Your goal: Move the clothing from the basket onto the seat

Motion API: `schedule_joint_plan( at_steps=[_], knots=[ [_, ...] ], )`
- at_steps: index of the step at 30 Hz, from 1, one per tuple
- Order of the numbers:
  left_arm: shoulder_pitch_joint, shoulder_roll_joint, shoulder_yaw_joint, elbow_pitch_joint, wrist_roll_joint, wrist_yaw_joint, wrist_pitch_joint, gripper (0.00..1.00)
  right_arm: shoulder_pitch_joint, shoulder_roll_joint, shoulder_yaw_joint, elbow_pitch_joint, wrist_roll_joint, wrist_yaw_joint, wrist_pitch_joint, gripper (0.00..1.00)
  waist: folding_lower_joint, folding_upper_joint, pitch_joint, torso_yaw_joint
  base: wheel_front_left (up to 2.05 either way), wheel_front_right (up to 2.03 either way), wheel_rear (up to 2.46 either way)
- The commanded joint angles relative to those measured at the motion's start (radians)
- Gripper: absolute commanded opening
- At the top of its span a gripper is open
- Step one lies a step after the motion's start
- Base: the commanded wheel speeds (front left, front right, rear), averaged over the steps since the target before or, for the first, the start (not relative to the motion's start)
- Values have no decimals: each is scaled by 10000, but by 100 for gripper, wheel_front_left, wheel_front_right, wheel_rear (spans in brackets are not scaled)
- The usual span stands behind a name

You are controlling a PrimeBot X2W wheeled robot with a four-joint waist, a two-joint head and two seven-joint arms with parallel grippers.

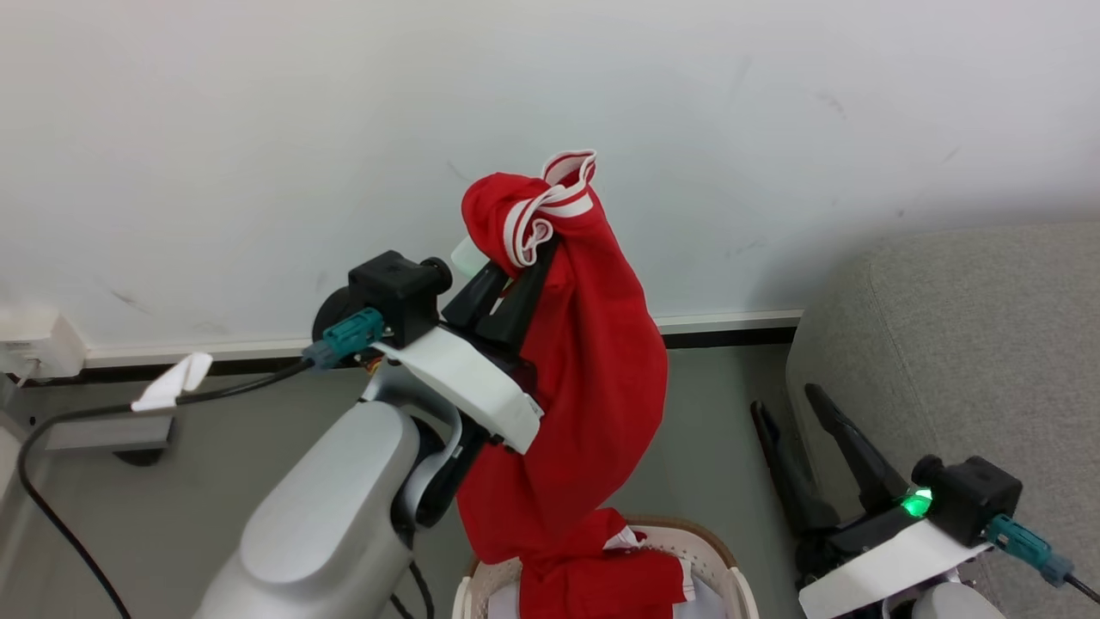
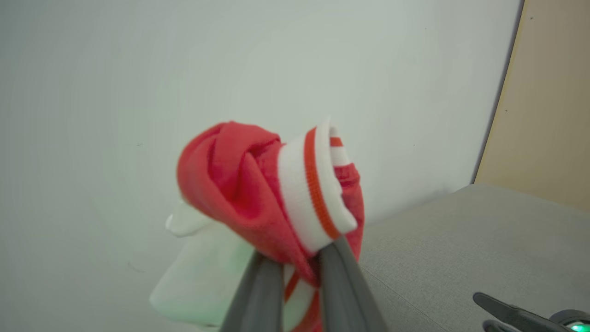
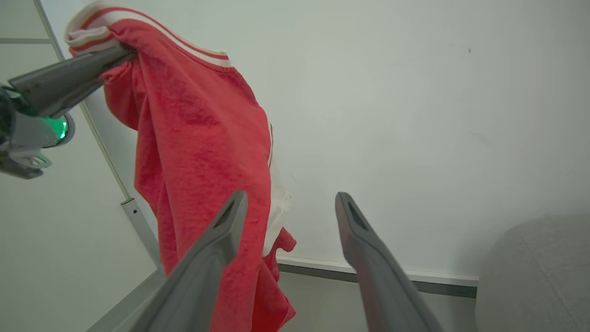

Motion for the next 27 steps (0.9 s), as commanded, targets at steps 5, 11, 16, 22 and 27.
schedule_joint_plan(
  at_steps=[5,11,16,22,27],
  knots=[
    [-82,-96,-125,-183,-157,-33,68,0,-738,-124,1082,693,1359,-25,-14,100,0,0,-37,210,0,0,0],
    [-122,-366,-421,-396,-208,-189,237,0,-1558,-374,2812,1849,3110,-23,150,100,0,0,-120,644,0,0,0],
    [-170,-654,-743,-719,-367,-322,475,0,-1986,-583,4091,2583,4322,-23,392,100,0,0,-202,1145,0,0,0],
    [-90,-876,-1110,-1069,-545,-446,809,0,-2412,-722,5185,2645,5304,-23,161,100,0,0,-267,1712,0,0,0],
    [36,-988,-1327,-1274,-825,-553,1058,0,-2867,-728,5857,2688,5390,-23,-4,100,0,0,-330,2129,0,0,0]
  ],
)
